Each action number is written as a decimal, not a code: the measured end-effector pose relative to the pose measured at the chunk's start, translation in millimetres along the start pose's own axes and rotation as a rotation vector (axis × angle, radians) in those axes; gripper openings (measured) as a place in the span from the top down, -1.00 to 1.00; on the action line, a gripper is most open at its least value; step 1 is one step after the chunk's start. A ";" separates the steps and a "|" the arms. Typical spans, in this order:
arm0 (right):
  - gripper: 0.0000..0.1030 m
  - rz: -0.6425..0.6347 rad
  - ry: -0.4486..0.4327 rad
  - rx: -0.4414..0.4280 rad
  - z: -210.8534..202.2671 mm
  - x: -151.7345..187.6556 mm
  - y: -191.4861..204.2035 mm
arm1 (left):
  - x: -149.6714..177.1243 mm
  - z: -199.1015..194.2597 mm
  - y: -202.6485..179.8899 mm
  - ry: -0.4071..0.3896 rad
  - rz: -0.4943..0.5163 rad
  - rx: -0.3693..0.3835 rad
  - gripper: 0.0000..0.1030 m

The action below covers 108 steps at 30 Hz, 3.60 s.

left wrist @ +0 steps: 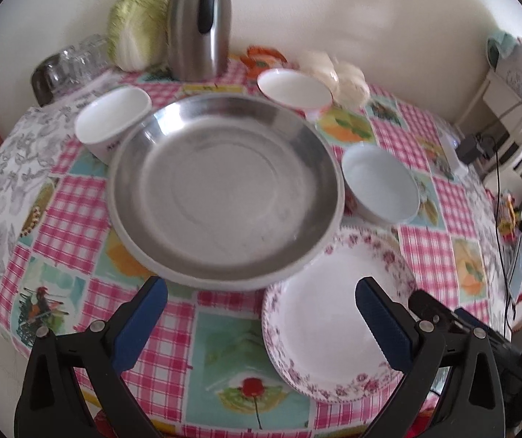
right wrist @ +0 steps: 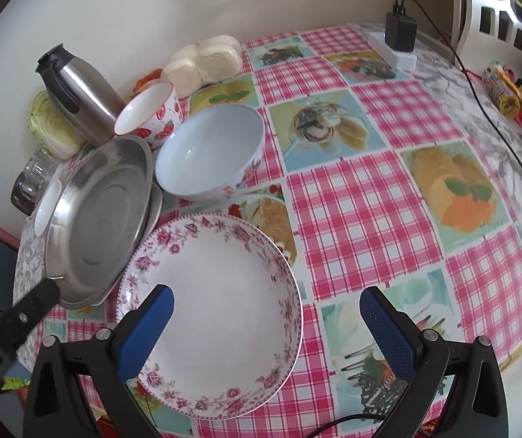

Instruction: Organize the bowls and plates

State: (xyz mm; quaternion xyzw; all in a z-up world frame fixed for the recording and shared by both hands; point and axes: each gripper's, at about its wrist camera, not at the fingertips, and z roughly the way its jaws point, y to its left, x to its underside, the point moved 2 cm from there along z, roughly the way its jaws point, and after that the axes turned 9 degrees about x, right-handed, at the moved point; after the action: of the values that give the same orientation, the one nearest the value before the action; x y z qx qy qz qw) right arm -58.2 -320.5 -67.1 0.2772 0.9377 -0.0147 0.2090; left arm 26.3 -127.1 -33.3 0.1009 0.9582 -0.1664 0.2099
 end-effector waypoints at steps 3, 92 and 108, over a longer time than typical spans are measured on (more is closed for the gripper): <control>-1.00 -0.007 0.018 -0.002 3.6 2.0 0.8 | 4.1 3.4 -4.2 0.021 0.014 0.005 -0.99; 0.73 0.154 0.086 -0.273 41.7 -0.7 -87.9 | 14.5 84.0 -5.6 0.249 -0.066 0.242 0.66; 0.73 0.123 -0.006 -0.274 6.7 3.7 -91.9 | 10.0 49.5 -8.0 0.176 0.005 0.264 0.66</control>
State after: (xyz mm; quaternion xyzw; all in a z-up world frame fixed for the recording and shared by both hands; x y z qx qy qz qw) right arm -106.8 -397.3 -82.8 0.3030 0.9115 0.1256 0.2483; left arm 33.6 -151.1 -77.8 0.1441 0.9424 -0.2808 0.1107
